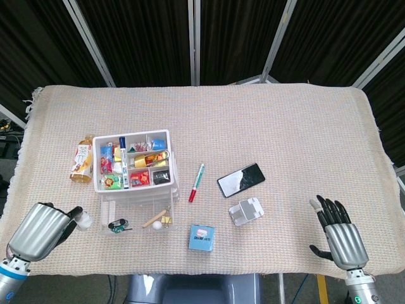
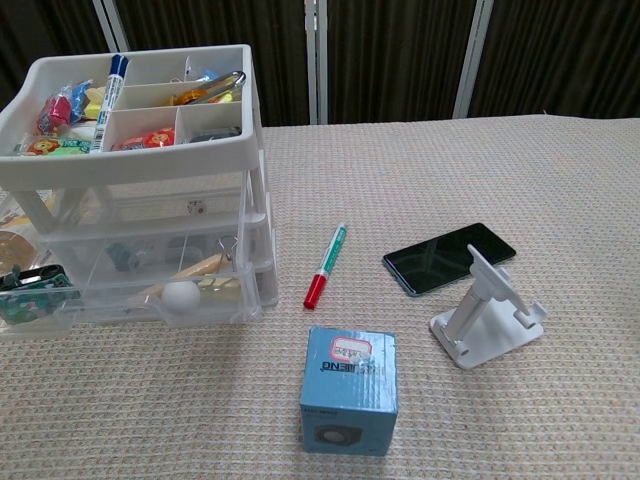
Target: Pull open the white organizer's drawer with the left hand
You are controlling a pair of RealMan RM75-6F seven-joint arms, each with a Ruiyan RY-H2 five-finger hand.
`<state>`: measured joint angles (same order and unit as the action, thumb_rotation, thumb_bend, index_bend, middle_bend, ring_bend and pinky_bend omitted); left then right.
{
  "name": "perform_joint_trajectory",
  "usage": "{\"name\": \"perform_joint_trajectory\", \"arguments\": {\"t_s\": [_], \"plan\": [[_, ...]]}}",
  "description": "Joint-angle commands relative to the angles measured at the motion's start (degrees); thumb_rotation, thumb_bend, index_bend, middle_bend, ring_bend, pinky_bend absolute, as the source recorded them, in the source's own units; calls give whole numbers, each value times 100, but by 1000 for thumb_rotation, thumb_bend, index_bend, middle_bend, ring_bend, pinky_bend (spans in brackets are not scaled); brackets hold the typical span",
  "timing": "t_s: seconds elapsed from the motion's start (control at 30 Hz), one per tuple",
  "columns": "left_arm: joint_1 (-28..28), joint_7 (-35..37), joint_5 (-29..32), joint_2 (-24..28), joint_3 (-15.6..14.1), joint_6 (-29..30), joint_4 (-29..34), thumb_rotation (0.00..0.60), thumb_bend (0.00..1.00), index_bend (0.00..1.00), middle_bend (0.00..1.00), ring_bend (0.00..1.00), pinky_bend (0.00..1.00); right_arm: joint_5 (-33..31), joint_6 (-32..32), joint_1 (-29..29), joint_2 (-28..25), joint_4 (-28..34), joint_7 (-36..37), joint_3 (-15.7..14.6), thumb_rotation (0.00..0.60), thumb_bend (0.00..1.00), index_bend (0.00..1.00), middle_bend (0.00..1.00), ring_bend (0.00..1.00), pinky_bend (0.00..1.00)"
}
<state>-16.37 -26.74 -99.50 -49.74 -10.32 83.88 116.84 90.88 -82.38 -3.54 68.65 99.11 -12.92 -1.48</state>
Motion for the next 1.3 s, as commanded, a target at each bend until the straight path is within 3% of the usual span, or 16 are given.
{"name": "perform_joint_trajectory", "arguments": {"t_s": [0.03,0.37,0.6,0.87,0.97,1.07,1.13,1.2,1.23,1.3], "plan": [[40,195,204,-217,75,-123,-335,600,454,551,1000,985,834,3,-2,0,0,2,0,0,600,12,0,0,0,0],[-89,547,995,-1129,660,-511,-1304,600,436,472,1000,985,833,-27,16,-6,6,-6,-13,10,600,11,0,0,0,0],[7,652,970,-1433,738,-433,-1572,600,350,376,985,956,801,-40,18,-9,2,-22,-2,18,600,11,0,0,0,0],[356,990,563,-1688,718,254,-1752,600,315,295,928,879,673,-18,8,-10,6,-19,-14,14,600,12,0,0,0,0],[572,1004,275,-1876,706,717,-1961,600,295,246,754,743,601,12,-21,-4,-6,-9,7,10,600,11,0,0,0,0],[784,1035,91,-2013,635,1043,-2133,600,289,165,492,536,444,52,-64,4,-31,5,49,11,600,11,0,0,0,0],[873,1055,54,-2070,610,1150,-2210,600,280,77,254,327,296,76,-92,6,-46,8,79,17,600,11,0,0,0,0],[981,1122,-14,-2140,568,1274,-2311,600,274,25,93,155,174,108,-136,13,-68,8,114,26,600,11,0,0,0,0],[1037,1159,-38,-2167,538,1321,-2353,600,274,6,33,71,98,126,-162,15,-79,10,131,34,600,11,0,0,0,0],[1121,1219,-61,-2175,480,1356,-2373,600,270,0,0,4,18,169,-205,14,-93,5,175,46,600,11,0,0,0,0]]}}
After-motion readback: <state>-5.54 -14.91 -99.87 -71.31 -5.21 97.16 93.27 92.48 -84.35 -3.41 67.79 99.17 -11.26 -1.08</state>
